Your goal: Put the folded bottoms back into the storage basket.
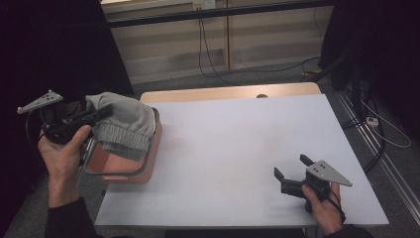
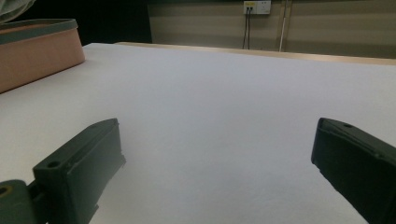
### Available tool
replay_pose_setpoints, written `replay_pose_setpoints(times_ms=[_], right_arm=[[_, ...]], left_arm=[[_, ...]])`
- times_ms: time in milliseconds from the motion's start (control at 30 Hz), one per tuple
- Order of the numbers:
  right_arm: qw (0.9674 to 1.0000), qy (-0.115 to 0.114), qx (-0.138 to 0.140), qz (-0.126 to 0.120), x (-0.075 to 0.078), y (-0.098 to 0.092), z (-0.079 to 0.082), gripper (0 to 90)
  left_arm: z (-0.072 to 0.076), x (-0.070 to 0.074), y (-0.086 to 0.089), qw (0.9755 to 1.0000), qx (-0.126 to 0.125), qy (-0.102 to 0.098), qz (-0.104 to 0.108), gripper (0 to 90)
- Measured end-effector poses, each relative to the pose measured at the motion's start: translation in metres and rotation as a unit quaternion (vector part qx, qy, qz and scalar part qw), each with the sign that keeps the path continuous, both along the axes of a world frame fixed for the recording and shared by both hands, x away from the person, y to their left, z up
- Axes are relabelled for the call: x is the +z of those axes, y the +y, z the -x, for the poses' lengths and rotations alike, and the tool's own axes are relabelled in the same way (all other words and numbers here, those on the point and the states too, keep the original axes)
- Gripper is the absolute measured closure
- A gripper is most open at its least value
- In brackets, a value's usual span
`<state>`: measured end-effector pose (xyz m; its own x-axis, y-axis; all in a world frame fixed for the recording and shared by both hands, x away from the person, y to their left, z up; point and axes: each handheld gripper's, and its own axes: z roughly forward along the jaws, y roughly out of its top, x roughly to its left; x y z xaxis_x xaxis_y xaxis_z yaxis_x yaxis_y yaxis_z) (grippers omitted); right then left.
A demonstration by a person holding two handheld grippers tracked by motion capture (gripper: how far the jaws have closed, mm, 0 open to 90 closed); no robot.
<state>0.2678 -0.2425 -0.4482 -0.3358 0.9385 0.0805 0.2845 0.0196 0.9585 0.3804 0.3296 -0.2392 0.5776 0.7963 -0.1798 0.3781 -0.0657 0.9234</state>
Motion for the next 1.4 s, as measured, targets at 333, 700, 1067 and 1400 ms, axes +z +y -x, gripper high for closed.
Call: replay_pose_setpoints(times_ms=[333, 700, 1067, 1400], right_arm=[[1.0000, 0.002, 0.001, 0.001, 0.000, 0.000, 0.000, 1.7], [1.0000, 0.002, 0.002, 0.002, 0.000, 0.000, -0.001, 1.8], [1.0000, 0.002, 0.003, 0.002, 0.000, 0.000, -0.001, 1.8], [1.0000, 0.002, 0.003, 0.002, 0.000, 0.000, -0.001, 1.8]], left_arm=[[-0.008, -0.026, 0.016, 0.9994, 0.015, 0.032, 0.005, 80.4], [-0.017, -0.047, 0.026, 0.9985, 0.007, 0.054, -0.002, 80.3], [-0.029, -0.063, 0.033, 0.9973, 0.003, 0.073, -0.002, 80.3], [-0.046, -0.074, 0.033, 0.9955, 0.002, 0.094, -0.016, 80.2]])
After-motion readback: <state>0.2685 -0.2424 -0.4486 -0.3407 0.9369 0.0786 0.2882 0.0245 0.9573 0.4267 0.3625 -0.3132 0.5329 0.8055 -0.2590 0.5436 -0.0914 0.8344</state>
